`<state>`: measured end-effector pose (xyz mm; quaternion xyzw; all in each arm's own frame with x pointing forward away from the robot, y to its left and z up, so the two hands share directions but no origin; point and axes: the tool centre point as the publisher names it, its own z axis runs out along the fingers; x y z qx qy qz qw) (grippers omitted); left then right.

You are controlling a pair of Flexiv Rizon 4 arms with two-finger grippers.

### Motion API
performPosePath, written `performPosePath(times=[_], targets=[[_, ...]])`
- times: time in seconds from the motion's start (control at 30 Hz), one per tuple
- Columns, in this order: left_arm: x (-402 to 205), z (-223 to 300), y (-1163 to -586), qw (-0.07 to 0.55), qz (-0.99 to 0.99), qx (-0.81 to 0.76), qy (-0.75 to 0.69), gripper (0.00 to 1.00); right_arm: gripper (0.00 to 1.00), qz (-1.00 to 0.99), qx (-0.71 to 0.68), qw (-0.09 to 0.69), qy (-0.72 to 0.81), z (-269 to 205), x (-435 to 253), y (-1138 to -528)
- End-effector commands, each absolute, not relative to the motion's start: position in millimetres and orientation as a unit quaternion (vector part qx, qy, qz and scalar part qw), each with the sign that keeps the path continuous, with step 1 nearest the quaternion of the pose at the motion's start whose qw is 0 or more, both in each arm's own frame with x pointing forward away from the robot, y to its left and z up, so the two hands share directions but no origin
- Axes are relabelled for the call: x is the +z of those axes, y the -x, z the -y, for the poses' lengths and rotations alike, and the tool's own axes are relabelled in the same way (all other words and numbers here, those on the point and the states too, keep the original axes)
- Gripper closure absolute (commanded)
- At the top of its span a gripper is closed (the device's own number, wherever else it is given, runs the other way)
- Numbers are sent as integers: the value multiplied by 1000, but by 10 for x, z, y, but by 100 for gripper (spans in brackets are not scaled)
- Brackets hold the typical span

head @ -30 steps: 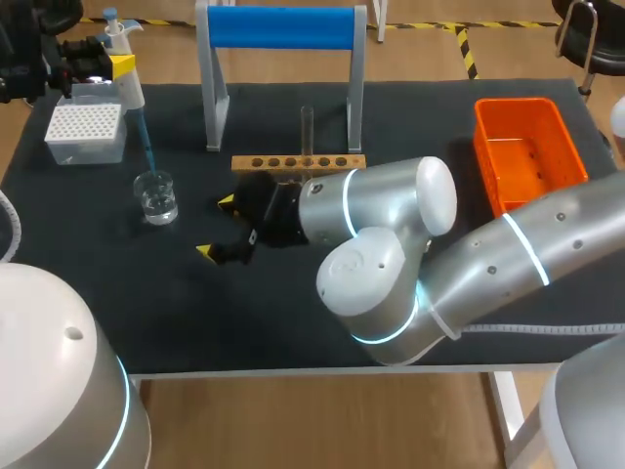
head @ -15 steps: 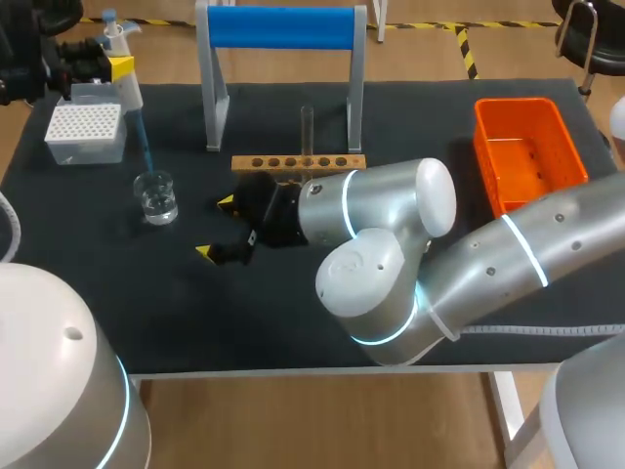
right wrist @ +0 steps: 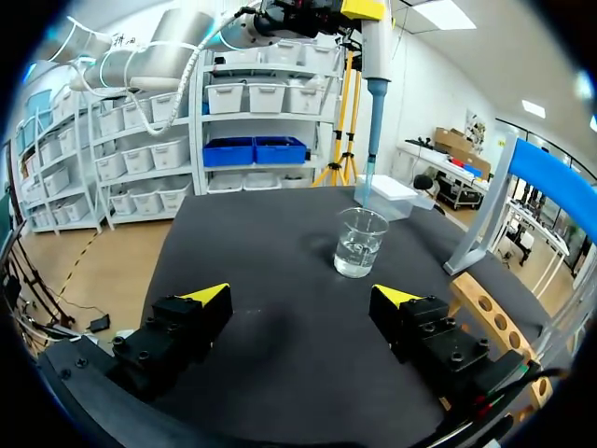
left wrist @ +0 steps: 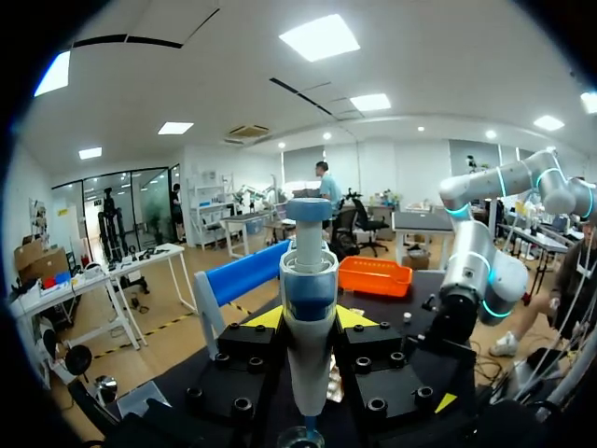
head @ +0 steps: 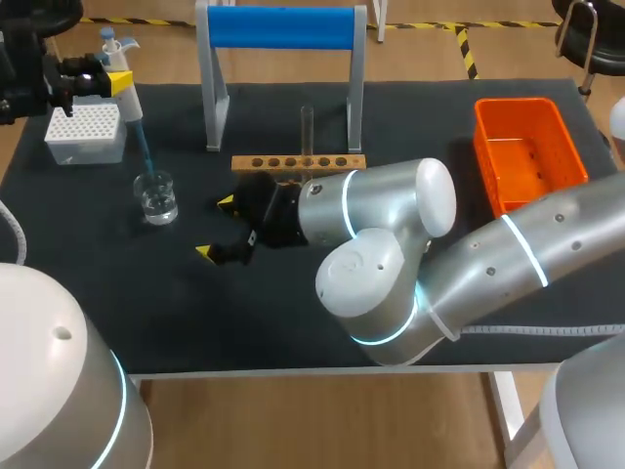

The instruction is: Invert the test tube, pick up the pipette, mount the tip to pipette, aspirate from beaker and dispense into the tube, eject the tip, return the pipette, and cap with the stopper.

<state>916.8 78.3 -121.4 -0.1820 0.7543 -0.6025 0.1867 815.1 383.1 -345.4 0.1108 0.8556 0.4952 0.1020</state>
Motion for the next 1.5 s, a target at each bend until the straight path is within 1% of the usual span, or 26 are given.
performPosePath(times=[0.03,1.0,1.5], targets=[[-1289,-780,-9202,191,-755,-603,174,100,0,-857,493,103,-112,-3843,-3453,-8147],[-1721,-790,-9311,191,-768,-587,174,100,0,-857,493,103,-112,-3843,-3453,-8147],[-1835,-811,-9350,195,-764,-588,182,100,0,-857,493,103,-112,-3843,-3453,-8147]])
